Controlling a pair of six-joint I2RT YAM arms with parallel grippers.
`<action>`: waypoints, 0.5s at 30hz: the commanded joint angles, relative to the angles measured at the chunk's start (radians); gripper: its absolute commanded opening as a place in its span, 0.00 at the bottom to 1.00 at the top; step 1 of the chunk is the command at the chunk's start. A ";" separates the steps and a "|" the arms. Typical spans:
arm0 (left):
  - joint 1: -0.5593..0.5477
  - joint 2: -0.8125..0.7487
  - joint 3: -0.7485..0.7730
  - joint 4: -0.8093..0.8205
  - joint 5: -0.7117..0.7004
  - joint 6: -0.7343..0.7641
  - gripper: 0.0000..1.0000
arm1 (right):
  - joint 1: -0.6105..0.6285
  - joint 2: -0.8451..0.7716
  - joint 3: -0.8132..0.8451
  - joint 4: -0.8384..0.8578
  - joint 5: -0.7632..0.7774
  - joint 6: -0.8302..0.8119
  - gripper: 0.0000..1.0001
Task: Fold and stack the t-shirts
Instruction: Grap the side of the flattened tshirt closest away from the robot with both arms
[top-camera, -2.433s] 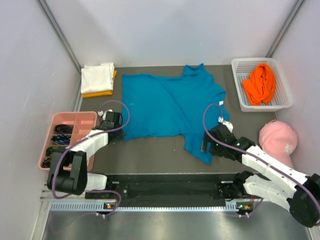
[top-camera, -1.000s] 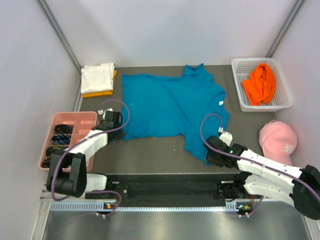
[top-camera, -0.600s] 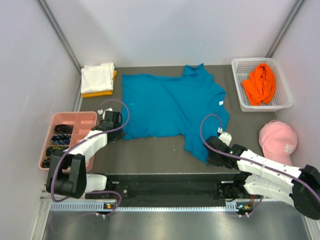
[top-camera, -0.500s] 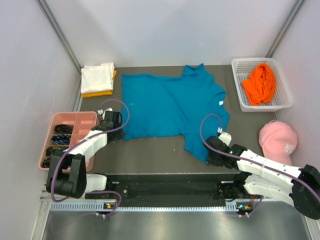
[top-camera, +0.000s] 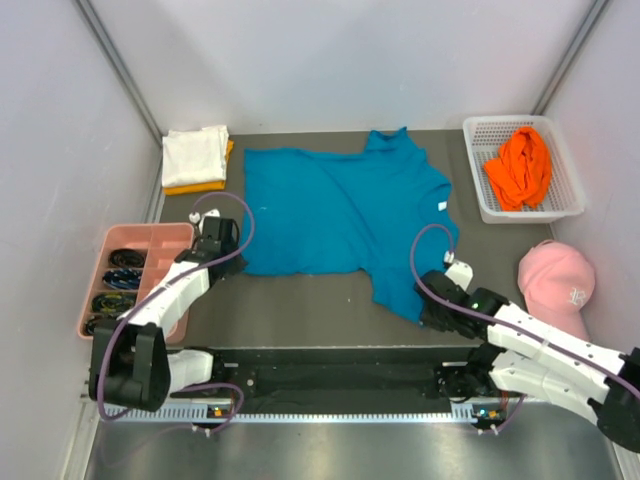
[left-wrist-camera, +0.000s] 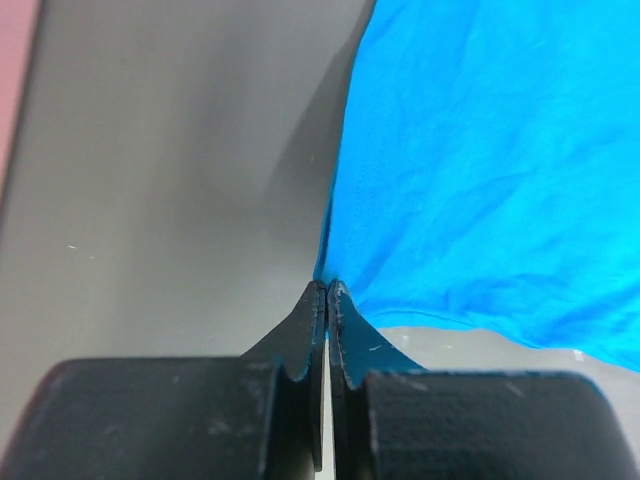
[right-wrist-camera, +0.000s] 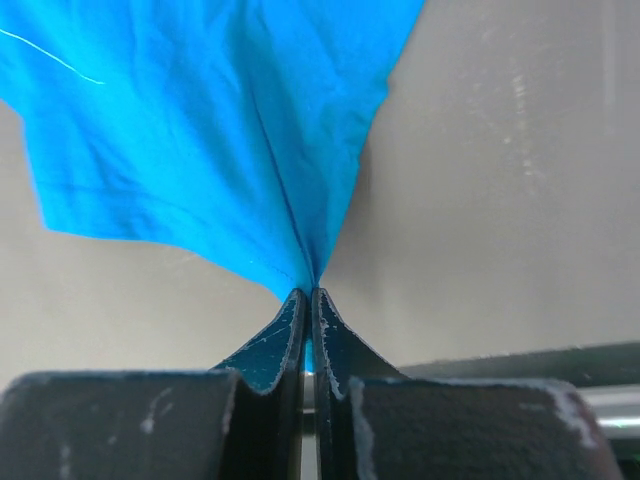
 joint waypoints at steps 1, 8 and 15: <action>0.012 -0.064 0.063 -0.051 -0.022 0.017 0.00 | 0.012 -0.073 0.103 -0.159 0.076 -0.002 0.00; 0.024 -0.109 0.086 -0.110 -0.033 0.026 0.00 | 0.012 -0.137 0.171 -0.287 0.116 0.002 0.00; 0.058 -0.179 0.136 -0.211 -0.082 0.049 0.00 | 0.012 -0.166 0.198 -0.336 0.134 0.024 0.00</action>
